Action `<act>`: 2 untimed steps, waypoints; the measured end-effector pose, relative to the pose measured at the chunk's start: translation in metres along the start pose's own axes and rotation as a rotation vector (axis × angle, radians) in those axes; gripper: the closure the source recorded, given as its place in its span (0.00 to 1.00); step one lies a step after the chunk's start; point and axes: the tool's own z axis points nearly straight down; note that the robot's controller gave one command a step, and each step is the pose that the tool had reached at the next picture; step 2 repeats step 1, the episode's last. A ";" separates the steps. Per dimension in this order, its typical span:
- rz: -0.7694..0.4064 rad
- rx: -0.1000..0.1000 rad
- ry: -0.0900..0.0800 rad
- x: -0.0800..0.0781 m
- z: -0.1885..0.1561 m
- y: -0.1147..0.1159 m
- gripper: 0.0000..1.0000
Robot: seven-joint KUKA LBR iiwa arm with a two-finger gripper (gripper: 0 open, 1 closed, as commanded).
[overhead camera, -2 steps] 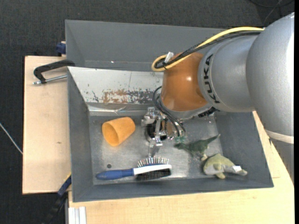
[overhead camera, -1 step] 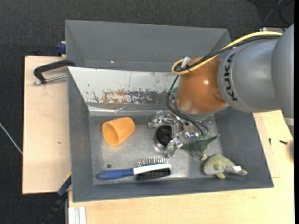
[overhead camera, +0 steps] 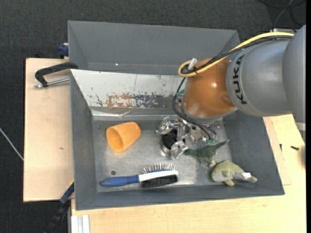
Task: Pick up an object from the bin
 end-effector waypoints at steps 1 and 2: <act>0.035 0.002 0.008 -0.012 -0.127 -0.013 1.00; 0.035 0.002 0.008 -0.012 -0.127 -0.013 1.00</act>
Offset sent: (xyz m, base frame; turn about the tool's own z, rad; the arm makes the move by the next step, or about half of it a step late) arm 0.0094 -0.0087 0.1208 0.0347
